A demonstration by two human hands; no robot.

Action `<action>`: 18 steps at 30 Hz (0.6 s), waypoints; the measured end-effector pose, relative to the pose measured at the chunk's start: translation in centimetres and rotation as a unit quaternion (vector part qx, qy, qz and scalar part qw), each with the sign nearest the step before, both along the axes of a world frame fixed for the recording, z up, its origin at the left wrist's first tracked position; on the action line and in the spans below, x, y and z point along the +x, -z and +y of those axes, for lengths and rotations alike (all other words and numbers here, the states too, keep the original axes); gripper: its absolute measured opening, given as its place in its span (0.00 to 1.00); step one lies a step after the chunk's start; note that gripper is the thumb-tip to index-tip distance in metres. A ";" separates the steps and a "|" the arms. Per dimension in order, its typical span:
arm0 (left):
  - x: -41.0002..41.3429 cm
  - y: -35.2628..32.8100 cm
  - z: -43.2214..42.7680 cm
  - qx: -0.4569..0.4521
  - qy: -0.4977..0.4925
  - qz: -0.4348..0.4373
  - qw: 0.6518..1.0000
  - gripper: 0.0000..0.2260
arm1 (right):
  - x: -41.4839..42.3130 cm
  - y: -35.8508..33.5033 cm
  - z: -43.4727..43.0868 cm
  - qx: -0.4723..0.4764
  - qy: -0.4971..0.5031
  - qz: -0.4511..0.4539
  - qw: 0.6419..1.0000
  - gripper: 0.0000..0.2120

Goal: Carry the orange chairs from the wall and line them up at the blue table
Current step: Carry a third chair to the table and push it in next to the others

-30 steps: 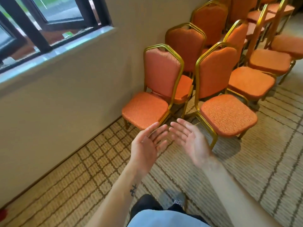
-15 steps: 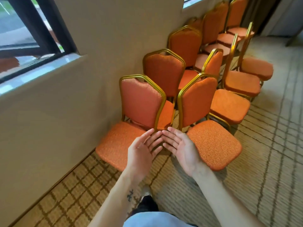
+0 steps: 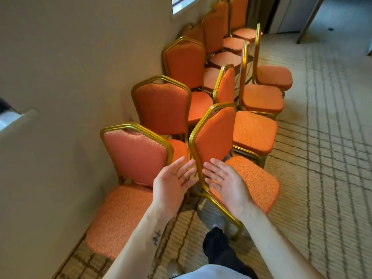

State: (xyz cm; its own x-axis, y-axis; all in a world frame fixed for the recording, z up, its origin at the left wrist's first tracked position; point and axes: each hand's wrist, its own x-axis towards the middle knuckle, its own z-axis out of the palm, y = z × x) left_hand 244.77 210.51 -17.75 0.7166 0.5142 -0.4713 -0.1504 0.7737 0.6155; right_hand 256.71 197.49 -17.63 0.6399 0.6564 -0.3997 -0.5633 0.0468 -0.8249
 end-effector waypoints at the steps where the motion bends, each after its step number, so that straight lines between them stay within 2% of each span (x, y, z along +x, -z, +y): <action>1: 1.4 0.0 0.3 0.009 0.004 0.004 1.000 0.20 | 1.5 0.2 0.5 0.003 0.001 -0.001 1.000 0.17; 10: 13.8 0.8 5.0 0.046 -0.020 0.029 0.998 0.18 | 15.0 2.1 6.2 0.017 -0.024 0.036 0.999 0.18; 18: 21.5 1.6 9.8 0.055 -0.031 0.033 0.997 0.20 | 22.3 2.9 8.7 0.001 -0.018 0.040 0.999 0.18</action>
State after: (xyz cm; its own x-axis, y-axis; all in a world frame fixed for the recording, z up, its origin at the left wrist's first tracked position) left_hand 266.25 220.31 -19.34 0.6518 0.6071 -0.4544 -0.1523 0.6918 0.7058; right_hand 278.99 206.15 -20.55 0.5825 0.6791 -0.4467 -0.6286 0.0279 -0.7773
